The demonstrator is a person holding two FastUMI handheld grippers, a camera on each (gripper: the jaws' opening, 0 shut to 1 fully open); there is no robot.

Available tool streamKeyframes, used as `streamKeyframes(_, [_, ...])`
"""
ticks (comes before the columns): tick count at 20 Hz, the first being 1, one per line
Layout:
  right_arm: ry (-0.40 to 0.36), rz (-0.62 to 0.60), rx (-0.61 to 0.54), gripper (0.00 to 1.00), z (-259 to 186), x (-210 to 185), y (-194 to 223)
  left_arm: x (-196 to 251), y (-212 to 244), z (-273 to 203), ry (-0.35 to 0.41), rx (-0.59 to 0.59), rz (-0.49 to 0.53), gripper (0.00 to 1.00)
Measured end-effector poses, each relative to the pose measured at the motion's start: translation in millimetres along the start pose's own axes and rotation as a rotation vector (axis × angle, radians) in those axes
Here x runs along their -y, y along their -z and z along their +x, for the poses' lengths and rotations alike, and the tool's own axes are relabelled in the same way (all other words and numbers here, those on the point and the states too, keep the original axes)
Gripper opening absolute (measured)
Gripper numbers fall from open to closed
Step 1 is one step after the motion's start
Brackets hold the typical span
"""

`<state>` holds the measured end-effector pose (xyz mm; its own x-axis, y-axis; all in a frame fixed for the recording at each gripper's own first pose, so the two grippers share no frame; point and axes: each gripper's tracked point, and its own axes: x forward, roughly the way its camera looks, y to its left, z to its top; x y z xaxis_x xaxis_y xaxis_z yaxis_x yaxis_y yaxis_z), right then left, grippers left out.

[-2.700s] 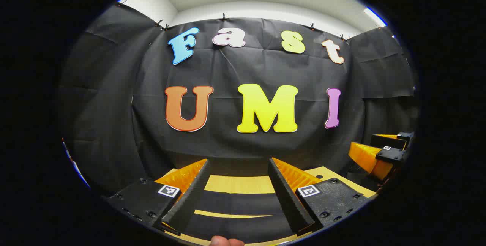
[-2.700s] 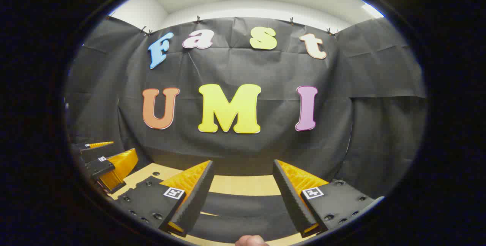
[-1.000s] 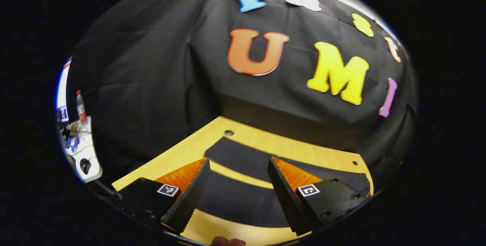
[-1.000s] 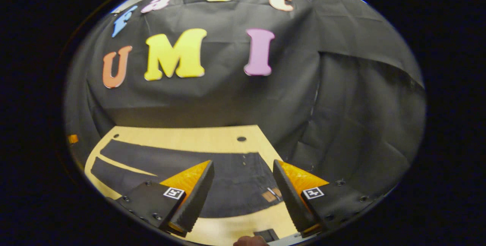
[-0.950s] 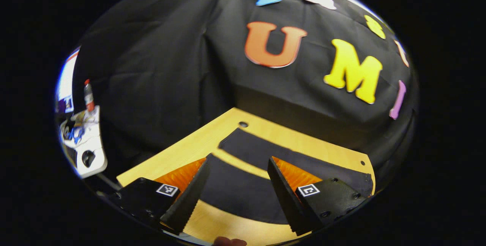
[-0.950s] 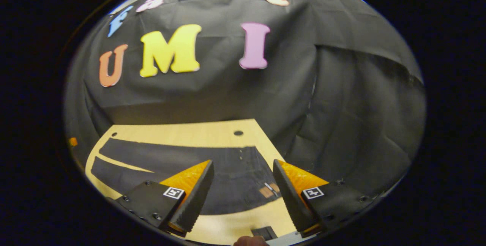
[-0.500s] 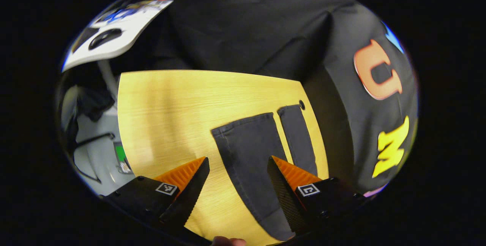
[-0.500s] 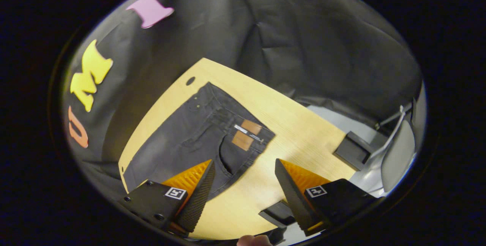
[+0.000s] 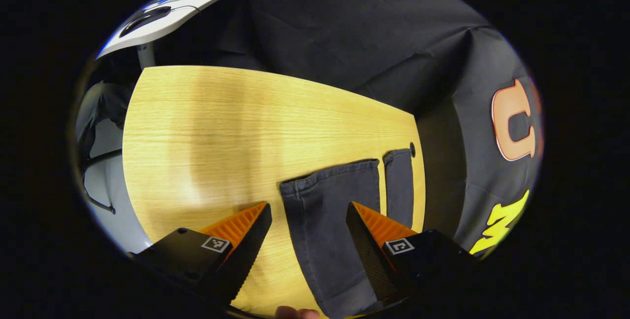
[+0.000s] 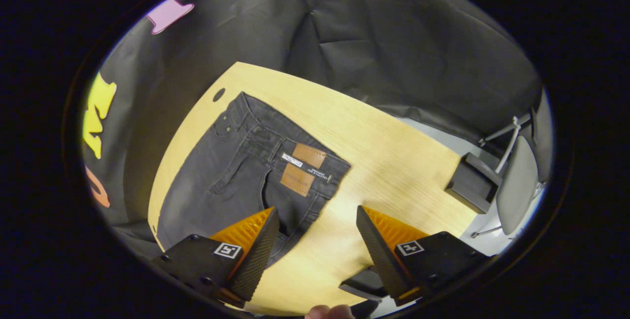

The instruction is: Grasp the waist and the cuffs of the jeans and fold them to make the two legs overlap; first hold the waist and fold one-third of the jeans toward the cuffs, then hold the cuffs and fold the remaining one-third in the same direction to finish folding.

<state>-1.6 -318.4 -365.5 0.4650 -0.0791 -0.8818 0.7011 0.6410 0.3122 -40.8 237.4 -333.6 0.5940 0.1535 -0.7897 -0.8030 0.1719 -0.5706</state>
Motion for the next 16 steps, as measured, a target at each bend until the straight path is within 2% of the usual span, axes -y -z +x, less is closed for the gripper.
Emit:
streamKeyframes(10, [0.147, -0.075, 0.070, 0.98, 30.7, -16.7, -8.2, 22.2, -5.3, 21.6, -0.016, 0.009, 0.025, 0.96])
streamKeyframes(11, [0.176, -0.088, 0.072, 0.98, 33.3, -19.5, -8.7, 24.9, -5.0, 22.9, -0.017, 0.009, 0.029, 1.00])
streamKeyframes(13, [0.257, -0.133, 0.075, 0.98, 37.5, -17.9, -6.3, 29.8, -5.3, 27.2, -0.020, 0.011, 0.040, 0.96])
streamKeyframes(14, [0.265, -0.127, 0.079, 0.99, 39.9, -20.4, -6.9, 30.3, -5.3, 29.4, -0.026, 0.012, 0.046, 0.95])
streamKeyframes(15, [0.275, -0.105, 0.090, 0.93, 39.5, -19.3, -8.3, 28.9, -5.0, 30.4, -0.041, 0.015, 0.050, 0.93])
streamKeyframes(16, [0.281, -0.099, 0.089, 0.99, 39.0, -18.4, -5.5, 25.0, -6.1, 34.0, -0.065, 0.021, 0.053, 0.89])
